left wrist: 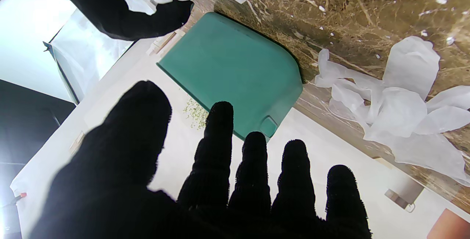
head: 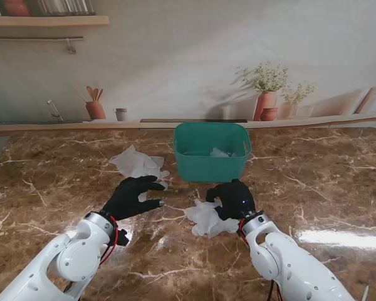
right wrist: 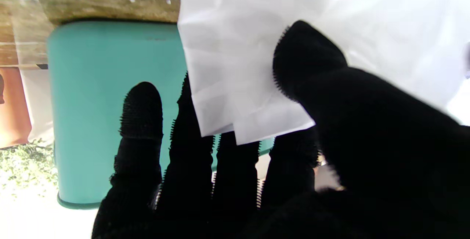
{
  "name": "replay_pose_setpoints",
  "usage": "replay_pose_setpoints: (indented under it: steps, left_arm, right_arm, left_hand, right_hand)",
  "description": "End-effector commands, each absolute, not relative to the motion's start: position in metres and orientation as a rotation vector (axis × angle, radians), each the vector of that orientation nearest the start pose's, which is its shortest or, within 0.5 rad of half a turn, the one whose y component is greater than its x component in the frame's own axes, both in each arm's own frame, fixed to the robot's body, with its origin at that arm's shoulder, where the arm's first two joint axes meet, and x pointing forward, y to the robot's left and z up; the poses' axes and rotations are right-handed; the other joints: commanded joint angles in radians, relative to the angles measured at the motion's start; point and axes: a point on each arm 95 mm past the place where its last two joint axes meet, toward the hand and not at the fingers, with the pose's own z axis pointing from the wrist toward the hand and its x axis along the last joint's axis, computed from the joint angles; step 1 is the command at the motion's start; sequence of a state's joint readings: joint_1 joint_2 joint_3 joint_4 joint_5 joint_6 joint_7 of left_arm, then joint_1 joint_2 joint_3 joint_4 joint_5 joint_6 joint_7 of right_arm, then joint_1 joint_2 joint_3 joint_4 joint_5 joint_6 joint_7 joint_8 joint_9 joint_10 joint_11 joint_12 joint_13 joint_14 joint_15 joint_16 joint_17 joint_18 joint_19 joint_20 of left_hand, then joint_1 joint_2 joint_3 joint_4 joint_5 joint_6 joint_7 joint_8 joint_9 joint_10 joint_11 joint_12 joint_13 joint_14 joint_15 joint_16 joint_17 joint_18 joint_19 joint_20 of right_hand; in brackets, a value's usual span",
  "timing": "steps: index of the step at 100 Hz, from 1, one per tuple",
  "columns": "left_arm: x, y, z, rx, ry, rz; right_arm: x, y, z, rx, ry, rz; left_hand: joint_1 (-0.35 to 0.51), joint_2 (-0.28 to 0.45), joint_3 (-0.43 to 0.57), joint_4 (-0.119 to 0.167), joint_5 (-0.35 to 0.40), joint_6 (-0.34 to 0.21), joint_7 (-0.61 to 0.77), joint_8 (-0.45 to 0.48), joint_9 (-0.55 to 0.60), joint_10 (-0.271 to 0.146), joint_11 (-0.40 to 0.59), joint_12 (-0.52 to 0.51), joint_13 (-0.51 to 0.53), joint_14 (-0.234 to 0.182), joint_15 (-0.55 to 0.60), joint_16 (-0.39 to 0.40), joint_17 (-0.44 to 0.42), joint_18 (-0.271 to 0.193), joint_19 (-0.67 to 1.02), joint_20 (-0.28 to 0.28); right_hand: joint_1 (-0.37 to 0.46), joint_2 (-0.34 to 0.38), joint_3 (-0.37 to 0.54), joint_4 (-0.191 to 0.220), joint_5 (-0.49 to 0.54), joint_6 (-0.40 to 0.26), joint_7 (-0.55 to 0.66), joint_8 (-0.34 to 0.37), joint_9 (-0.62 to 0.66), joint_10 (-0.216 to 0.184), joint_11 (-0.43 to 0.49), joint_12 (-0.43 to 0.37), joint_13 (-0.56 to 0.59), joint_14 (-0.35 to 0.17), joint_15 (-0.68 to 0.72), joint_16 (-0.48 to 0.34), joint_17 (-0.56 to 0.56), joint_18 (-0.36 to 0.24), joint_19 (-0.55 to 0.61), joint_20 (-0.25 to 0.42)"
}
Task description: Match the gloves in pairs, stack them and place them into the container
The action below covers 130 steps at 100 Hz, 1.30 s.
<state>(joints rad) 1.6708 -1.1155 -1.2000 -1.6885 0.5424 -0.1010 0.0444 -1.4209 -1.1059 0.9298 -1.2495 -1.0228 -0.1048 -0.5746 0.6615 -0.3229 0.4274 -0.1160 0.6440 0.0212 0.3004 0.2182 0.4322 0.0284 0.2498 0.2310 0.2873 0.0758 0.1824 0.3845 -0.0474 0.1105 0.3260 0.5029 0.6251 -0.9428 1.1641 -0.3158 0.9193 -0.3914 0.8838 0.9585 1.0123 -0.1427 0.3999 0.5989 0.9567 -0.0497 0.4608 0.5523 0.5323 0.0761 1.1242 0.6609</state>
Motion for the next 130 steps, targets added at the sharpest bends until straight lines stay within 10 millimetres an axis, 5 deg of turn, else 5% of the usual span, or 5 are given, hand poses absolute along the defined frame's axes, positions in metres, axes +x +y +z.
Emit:
replay_pose_setpoints:
  steps: [1, 52, 72, 99, 130]
  left_arm:
    - [0.363, -0.031, -0.331, -1.611, 1.310, -1.908]
    - [0.363, -0.032, -0.332, -1.610, 1.328, -1.915]
    - [0.364, -0.032, -0.332, -1.611, 1.336, -1.916]
    - [0.364, -0.031, -0.332, -1.617, 1.342, -1.913]
    - [0.364, -0.032, -0.333, -1.624, 1.344, -1.915]
  right_arm:
    - [0.382, 0.020, -0.404, 0.951, 1.458, 1.662]
    - [0.359, 0.007, -0.411, 1.078, 1.702, 1.603]
    - [0.363, 0.014, -0.416, 1.100, 1.783, 1.546]
    - [0.368, 0.025, -0.423, 1.068, 1.806, 1.572]
    - [0.373, 0.032, -0.395, 1.038, 1.650, 1.709]
  left_hand:
    - [0.021, 0.039, -0.026, 0.029, 0.024, -0.029, 0.013, 0.009, 0.026, -0.033, -0.017, -0.012, 0.005, -0.035, -0.037, -0.015, -0.018, -0.009, -0.032, 0.020]
    - [0.021, 0.043, -0.026, 0.029, 0.015, -0.027, 0.007, 0.006, 0.021, -0.040, -0.021, -0.015, 0.000, -0.035, -0.041, -0.017, -0.019, -0.010, -0.037, 0.023]
    - [0.024, 0.044, -0.031, 0.029, 0.015, -0.026, 0.006, 0.006, 0.020, -0.040, -0.022, -0.015, -0.001, -0.034, -0.041, -0.018, -0.020, -0.012, -0.042, 0.024]
    - [0.026, 0.044, -0.036, 0.030, 0.018, -0.025, 0.007, 0.006, 0.024, -0.039, -0.021, -0.016, -0.001, -0.032, -0.042, -0.018, -0.021, -0.013, -0.051, 0.024]
    - [0.022, 0.046, -0.040, 0.031, 0.019, -0.026, 0.007, 0.006, 0.026, -0.038, -0.020, -0.015, -0.001, -0.033, -0.041, -0.018, -0.021, -0.013, -0.059, 0.027]
  right_hand:
    - [-0.017, -0.003, 0.017, 0.013, -0.018, -0.019, 0.009, -0.008, -0.039, 0.006, 0.007, -0.068, -0.043, -0.001, -0.027, -0.028, -0.028, 0.003, -0.034, -0.001]
    - [-0.380, -0.013, -0.042, 0.127, -0.026, 0.060, -0.208, -0.121, -0.436, 0.077, -0.280, -0.359, -0.389, 0.106, -0.326, -0.260, -0.180, 0.102, -0.354, -0.078]
    - [-0.152, -0.147, -0.013, -0.022, -0.014, 0.014, -0.136, -0.098, -0.488, 0.124, -0.243, -0.436, -0.264, 0.127, -0.254, -0.280, 0.019, 0.096, -0.213, -0.153]
    - [0.126, -0.094, -0.027, 0.013, 0.096, 0.020, 0.041, -0.167, 0.192, 0.039, 0.001, -0.030, 0.262, 0.016, 0.166, 0.012, 0.359, -0.031, 0.153, -0.174]
    - [0.166, -0.129, -0.027, 0.015, 0.146, 0.044, 0.043, -0.218, 0.288, 0.022, 0.102, 0.094, 0.337, 0.007, 0.339, 0.068, 0.481, -0.040, 0.224, -0.172]
